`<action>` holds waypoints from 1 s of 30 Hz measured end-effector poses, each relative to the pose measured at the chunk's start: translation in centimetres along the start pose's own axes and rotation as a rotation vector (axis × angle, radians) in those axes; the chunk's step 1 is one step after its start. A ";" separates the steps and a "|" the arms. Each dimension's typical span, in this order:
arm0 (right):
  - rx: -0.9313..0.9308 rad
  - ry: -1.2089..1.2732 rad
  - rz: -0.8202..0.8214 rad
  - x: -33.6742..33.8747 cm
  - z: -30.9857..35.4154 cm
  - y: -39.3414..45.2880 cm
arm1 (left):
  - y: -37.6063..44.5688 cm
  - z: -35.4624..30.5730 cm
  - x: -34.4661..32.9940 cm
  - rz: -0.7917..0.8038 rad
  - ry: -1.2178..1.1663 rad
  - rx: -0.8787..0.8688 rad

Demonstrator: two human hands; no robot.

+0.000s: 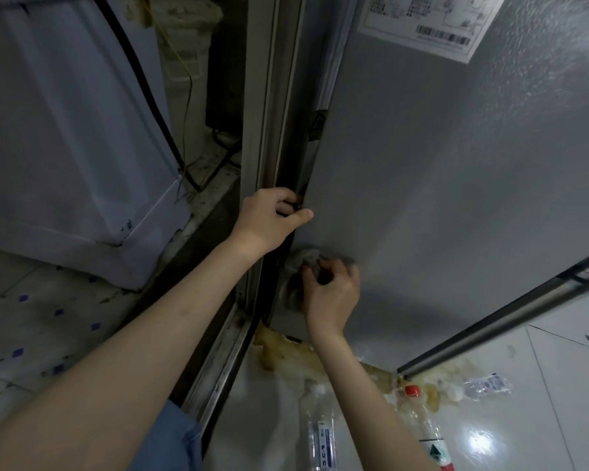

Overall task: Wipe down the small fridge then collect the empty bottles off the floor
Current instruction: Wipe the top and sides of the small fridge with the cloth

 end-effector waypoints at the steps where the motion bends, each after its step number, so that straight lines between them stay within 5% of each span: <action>1: 0.026 -0.064 0.046 -0.2 -0.6 -0.3 | 0.0 0.1 0.0 -0.003 -0.014 0.004; 8: 0.373 -0.281 0.238 1.9 -0.7 1.3 | -0.3 0.3 0.0 -0.019 -0.081 0.010; 20: 0.661 -0.278 0.150 1.1 -3.9 -0.1 | 0.3 1.2 -0.3 -0.046 -0.146 -0.095; 30: 0.914 -0.170 0.055 2.3 -4.4 1.0 | -0.6 2.8 -1.7 -0.246 -0.224 -0.178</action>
Point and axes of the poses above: each hand's wrist, its own y-axis towards the middle knuckle, its own x-axis out of the back of the hand, z = x × y, the point moved 4 cm from there along y, towards the middle knuckle, and after that the axes turned 3 degrees about -y, right-handed, at the moved point
